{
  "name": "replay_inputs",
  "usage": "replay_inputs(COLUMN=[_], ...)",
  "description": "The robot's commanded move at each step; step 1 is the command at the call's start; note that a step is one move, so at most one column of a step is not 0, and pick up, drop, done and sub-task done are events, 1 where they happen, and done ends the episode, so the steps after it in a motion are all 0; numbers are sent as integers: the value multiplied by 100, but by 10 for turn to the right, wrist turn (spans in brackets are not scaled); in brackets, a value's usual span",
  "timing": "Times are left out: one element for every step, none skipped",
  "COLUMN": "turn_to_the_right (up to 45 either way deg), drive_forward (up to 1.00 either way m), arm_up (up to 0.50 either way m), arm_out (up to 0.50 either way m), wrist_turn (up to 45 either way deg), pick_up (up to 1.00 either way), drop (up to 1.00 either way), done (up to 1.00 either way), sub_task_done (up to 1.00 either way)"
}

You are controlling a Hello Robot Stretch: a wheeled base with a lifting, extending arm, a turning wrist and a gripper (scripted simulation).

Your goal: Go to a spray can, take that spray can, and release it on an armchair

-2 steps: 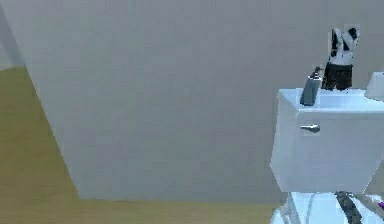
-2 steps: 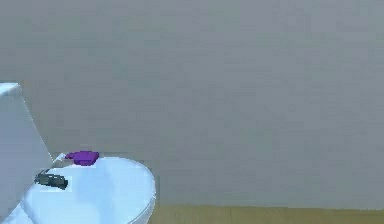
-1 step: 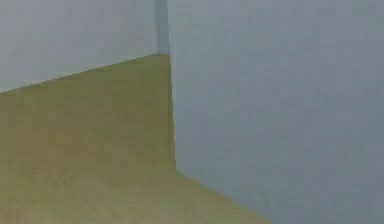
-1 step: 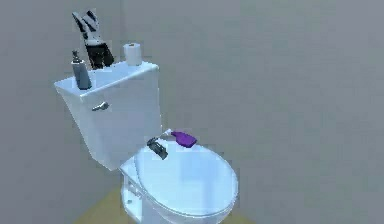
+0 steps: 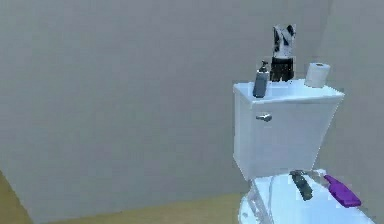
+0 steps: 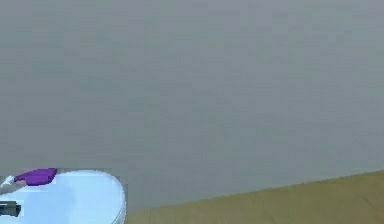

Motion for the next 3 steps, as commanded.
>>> replay_inputs(turn_to_the_right=[30,-450,-150], drive_forward=[0,0,0], arm_up=[0,0,0], arm_out=[0,0,0], wrist_turn=[0,0,0], pick_up=[0,0,0], drop=[0,0,0], done=[0,0,0], sub_task_done=[0,0,0])
